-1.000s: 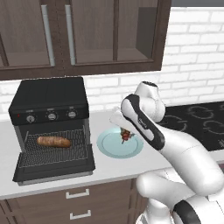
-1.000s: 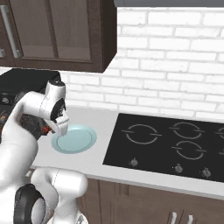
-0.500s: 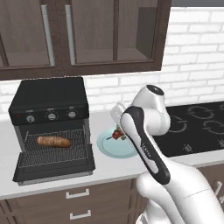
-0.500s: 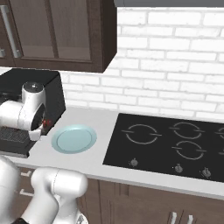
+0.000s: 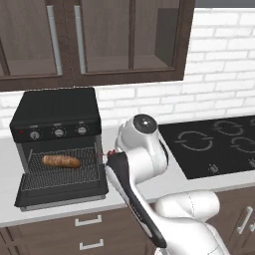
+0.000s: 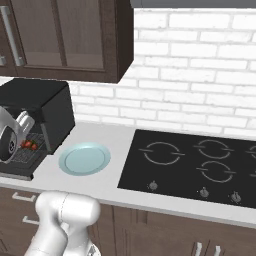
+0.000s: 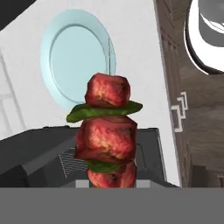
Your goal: Pick up the kebab skewer and baguette bread, and place them inside the toaster oven. Close the toaster oven door and start by setting the timer.
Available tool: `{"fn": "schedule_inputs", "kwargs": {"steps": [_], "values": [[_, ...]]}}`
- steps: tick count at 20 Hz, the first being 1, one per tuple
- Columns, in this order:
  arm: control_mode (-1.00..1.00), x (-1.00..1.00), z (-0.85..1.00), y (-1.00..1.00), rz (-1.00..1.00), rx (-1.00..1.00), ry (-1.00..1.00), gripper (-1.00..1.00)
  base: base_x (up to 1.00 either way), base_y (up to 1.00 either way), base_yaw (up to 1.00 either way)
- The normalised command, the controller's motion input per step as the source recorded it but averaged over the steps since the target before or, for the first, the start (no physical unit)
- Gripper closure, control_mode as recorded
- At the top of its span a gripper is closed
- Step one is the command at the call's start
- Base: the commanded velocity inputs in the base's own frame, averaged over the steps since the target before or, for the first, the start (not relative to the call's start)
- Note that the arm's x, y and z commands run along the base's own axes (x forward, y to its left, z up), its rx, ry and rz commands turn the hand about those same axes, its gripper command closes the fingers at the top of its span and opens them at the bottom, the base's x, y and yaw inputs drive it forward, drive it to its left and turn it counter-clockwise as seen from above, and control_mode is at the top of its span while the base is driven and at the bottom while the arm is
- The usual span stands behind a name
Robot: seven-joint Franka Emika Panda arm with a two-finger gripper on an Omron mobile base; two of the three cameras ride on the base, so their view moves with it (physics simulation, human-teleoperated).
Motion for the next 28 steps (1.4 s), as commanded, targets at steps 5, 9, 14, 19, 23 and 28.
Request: {"fn": "schedule_inputs", "kwargs": {"steps": [5,9,14,19,23,28], "values": [[-1.0,0.0,0.0,0.75,-0.12,0.0,0.0,1.0,0.0,0.0,0.0],[-1.0,-0.04,0.0,0.69,0.05,0.0,0.0,1.0,0.0,0.0,0.0],[-1.0,-0.01,-0.01,0.9,0.04,-0.01,0.0,1.0,0.0,0.0,0.0],[-1.0,0.21,-0.01,0.96,0.0,-0.05,0.0,1.0,0.0,0.0,0.0],[-1.0,0.42,-0.1,0.72,0.0,-0.04,0.0,1.0,0.0,0.0,0.0],[-1.0,0.37,-0.18,0.71,0.0,-0.04,0.01,1.0,0.0,0.0,0.0]]}}
